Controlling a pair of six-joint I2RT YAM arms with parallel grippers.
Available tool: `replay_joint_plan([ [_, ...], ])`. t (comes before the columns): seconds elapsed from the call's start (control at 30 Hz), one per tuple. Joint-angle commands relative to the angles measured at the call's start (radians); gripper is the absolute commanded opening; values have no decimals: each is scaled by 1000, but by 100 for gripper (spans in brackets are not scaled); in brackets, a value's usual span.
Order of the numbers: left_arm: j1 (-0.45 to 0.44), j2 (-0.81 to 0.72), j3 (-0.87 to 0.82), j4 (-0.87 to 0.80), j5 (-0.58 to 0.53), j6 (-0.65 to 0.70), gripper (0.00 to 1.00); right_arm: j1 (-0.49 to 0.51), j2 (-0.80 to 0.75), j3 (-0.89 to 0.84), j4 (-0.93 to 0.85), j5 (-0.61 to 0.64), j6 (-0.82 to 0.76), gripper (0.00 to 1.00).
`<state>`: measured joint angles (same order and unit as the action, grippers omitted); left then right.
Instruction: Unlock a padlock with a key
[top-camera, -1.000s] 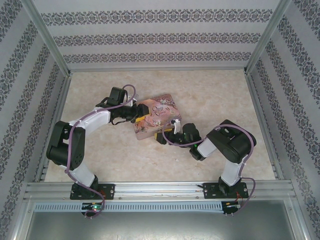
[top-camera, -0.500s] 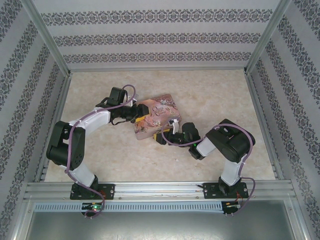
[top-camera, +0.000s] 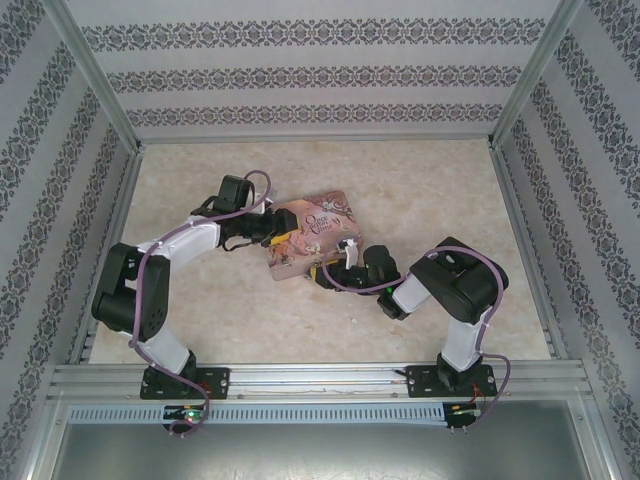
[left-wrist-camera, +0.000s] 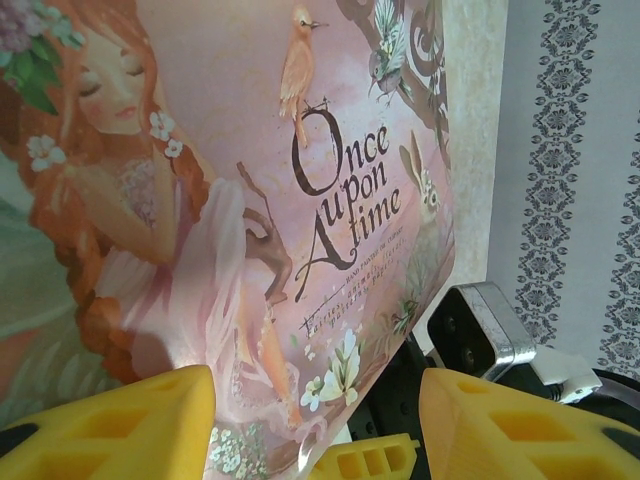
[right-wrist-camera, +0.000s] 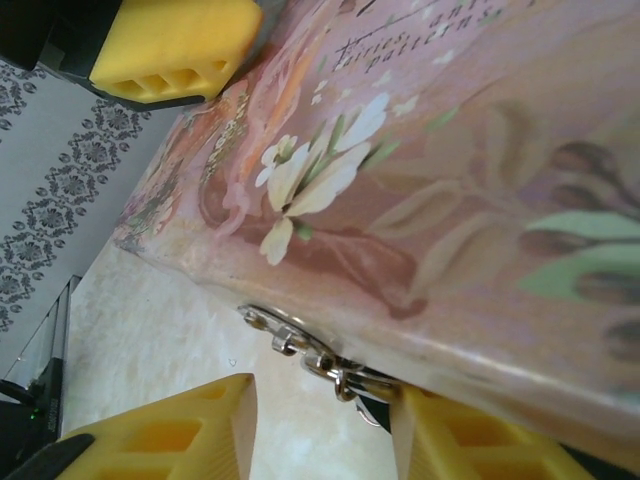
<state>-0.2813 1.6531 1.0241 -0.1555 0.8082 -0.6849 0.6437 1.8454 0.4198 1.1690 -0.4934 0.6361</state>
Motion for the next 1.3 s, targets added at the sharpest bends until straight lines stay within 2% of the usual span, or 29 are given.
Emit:
replay_joint_plan([
  [0.0, -10, 2, -47, -18, -15, -5, 57, 8, 9, 20, 64, -9, -8, 35],
  [0.47, -30, -13, -118, 39, -22, -40, 57, 7, 31, 31, 91, 56, 26, 21],
  [0.87, -32, -25, -141, 46, -46, -45, 57, 0, 51, 0, 157, 120, 81, 1],
  [1.27, -32, -33, -159, 44, -55, -43, 57, -12, 35, -39, 214, 151, 124, 0],
])
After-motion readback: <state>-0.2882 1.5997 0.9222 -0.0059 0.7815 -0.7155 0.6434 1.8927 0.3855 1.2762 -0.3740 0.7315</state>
